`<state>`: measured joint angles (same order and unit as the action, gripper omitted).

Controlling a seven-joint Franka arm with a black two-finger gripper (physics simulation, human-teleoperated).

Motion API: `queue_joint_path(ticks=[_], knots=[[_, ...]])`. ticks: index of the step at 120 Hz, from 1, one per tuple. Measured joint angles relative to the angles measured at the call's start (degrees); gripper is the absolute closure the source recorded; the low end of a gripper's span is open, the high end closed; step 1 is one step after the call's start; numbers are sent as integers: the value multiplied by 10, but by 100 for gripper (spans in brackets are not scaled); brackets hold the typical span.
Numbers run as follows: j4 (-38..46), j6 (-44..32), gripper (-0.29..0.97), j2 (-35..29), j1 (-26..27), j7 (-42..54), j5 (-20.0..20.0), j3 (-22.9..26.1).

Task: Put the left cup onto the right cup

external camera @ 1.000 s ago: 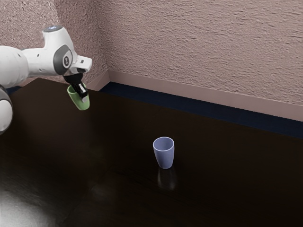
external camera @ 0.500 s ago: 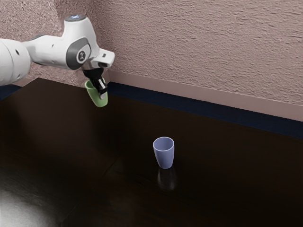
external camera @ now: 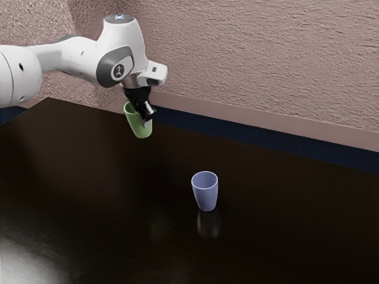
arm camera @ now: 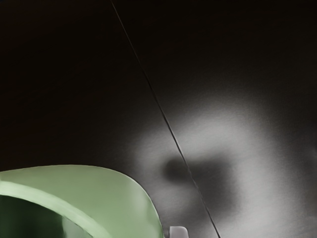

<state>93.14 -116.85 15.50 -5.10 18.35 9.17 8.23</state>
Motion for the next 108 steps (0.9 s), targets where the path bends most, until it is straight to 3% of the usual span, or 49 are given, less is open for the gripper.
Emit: queue_joint_path(ticks=[108], knots=[[0, 48, 78, -4, 0, -211, 65, 148]])
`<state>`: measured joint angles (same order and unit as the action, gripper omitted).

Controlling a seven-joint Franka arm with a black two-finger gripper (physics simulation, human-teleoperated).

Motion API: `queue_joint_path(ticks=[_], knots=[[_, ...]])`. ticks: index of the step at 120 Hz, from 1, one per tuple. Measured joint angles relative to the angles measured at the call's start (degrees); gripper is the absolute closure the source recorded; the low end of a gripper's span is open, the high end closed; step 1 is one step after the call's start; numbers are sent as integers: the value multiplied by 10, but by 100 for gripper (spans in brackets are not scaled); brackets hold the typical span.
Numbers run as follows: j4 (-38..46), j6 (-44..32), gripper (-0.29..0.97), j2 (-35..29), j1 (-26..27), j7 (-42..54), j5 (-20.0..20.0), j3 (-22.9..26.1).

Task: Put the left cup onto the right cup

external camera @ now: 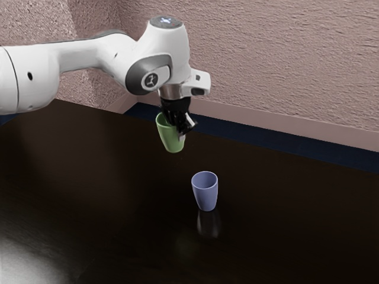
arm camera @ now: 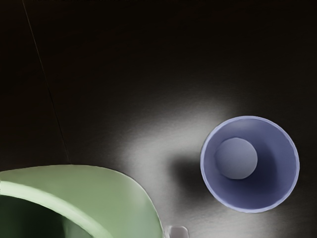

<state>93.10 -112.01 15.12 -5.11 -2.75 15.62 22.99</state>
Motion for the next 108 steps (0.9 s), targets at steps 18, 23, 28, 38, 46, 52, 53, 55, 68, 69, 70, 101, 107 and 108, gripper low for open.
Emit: queue_joint_path(ticks=[18, 23, 28, 38, 46, 52, 53, 55, 68, 69, 70, 101, 107, 108], knots=[[0, 3, 78, 3, 0, -30, 3, 19], [0, 3, 78, 4, 0, -38, 3, 23], [0, 4, 78, 5, 0, -46, 6, 27], [0, 5, 78, 6, 0, -62, 16, 38], [0, 6, 78, 7, 0, -74, 20, 44], [0, 7, 78, 9, 0, -82, 23, 47], [0, 7, 78, 9, 0, -84, 23, 48], [0, 7, 78, 11, 0, -86, 24, 49], [-2, 8, 78, 18, 0, -103, 26, 56], [-2, 8, 78, 19, 0, -104, 26, 57], [-2, 8, 78, 19, 0, -105, 26, 57], [-24, 8, 78, 50, 1, -134, 37, 65], [-29, 8, 78, 55, 3, -139, 40, 65], [-29, 8, 78, 56, 3, -140, 41, 65]])
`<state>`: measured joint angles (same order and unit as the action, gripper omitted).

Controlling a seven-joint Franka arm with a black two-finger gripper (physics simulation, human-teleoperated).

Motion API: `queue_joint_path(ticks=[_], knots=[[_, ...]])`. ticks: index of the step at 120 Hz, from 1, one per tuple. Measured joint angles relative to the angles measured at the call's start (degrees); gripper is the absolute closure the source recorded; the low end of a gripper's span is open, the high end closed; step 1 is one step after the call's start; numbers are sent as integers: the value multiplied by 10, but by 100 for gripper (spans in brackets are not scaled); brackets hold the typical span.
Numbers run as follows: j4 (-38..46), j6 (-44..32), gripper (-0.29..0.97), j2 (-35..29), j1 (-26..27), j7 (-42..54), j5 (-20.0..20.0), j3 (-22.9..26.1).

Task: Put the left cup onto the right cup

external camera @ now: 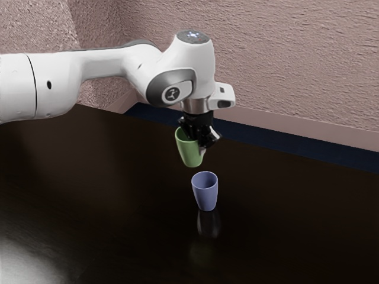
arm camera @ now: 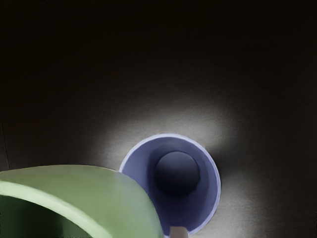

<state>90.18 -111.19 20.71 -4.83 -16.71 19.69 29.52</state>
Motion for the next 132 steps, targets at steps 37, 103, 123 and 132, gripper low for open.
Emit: queue_joint_path(ticks=[37, 103, 123, 132], knots=[[-24, 1, 78, 27, 4, -20, 12, 0], [-30, 1, 78, 34, 12, -49, 20, 12], [-30, 1, 78, 37, 13, -59, 26, 18], [-30, 1, 78, 40, 13, -63, 26, 19]])
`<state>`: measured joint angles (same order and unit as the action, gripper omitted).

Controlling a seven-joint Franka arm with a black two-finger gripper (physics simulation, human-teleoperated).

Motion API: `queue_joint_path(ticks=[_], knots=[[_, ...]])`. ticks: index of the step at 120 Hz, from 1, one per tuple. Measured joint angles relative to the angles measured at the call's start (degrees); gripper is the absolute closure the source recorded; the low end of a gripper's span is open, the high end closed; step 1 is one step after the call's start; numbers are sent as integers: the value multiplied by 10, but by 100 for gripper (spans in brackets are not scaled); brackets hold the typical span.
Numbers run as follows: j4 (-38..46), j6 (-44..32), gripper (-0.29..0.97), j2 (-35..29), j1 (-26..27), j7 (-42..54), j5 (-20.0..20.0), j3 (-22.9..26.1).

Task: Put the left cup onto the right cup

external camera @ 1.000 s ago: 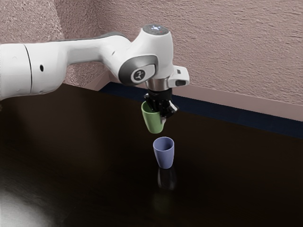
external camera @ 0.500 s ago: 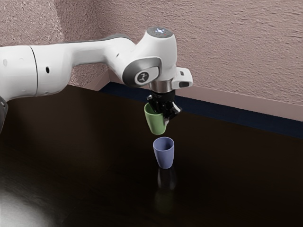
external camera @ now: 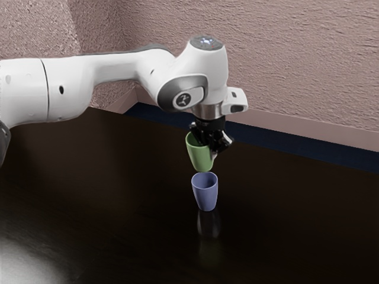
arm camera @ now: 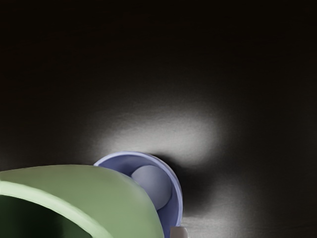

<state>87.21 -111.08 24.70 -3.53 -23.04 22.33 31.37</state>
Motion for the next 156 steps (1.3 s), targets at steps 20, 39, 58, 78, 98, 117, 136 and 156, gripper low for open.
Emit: queue_joint_path(ticks=[20, 39, 58, 78, 98, 117, 136, 156], knots=[[1, -3, 78, 9, 0, -8, 1, -1], [2, -5, 78, 12, 0, -13, 2, -2], [6, -8, 78, 17, 0, -18, 7, -6], [8, -13, 78, 26, 0, -21, 9, -7], [8, -18, 78, 29, 0, -24, 10, -7], [7, -20, 78, 33, 0, -29, 17, -7], [7, -25, 78, 40, 0, -32, 22, -7], [8, -32, 78, 46, 0, -36, 25, -7]])
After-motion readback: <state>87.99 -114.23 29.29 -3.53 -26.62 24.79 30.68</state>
